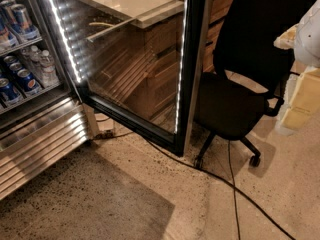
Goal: Close right fridge door
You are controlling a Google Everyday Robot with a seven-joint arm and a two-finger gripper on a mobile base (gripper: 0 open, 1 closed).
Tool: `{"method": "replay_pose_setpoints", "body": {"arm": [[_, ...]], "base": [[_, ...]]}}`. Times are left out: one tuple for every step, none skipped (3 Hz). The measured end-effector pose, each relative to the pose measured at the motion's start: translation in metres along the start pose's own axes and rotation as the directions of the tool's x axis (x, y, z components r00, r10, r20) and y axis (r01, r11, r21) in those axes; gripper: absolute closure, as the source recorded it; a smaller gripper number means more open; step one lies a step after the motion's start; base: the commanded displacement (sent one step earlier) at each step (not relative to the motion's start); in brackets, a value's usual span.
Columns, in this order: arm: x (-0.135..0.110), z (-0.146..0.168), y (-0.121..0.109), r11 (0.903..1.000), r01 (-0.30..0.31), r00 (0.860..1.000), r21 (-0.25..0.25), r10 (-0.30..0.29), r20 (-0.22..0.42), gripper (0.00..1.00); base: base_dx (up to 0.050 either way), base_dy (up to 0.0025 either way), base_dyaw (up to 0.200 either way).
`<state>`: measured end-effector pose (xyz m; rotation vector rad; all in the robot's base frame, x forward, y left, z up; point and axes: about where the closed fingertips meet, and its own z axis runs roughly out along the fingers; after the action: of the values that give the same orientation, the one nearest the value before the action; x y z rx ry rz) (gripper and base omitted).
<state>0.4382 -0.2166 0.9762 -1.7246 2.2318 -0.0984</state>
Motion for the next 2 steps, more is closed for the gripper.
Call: {"method": "replay_pose_setpoints", "body": {"arm": [[0.0000, 0.0000, 0.0000, 1.0000, 0.000, 1.000, 0.000, 0.000, 0.000, 0.00], [0.0000, 0.0000, 0.0000, 1.0000, 0.000, 1.000, 0.000, 0.000, 0.000, 0.00]], "base": [[0.046, 0.00184, 0.080], [0.037, -0.00250, -0.131]]}}
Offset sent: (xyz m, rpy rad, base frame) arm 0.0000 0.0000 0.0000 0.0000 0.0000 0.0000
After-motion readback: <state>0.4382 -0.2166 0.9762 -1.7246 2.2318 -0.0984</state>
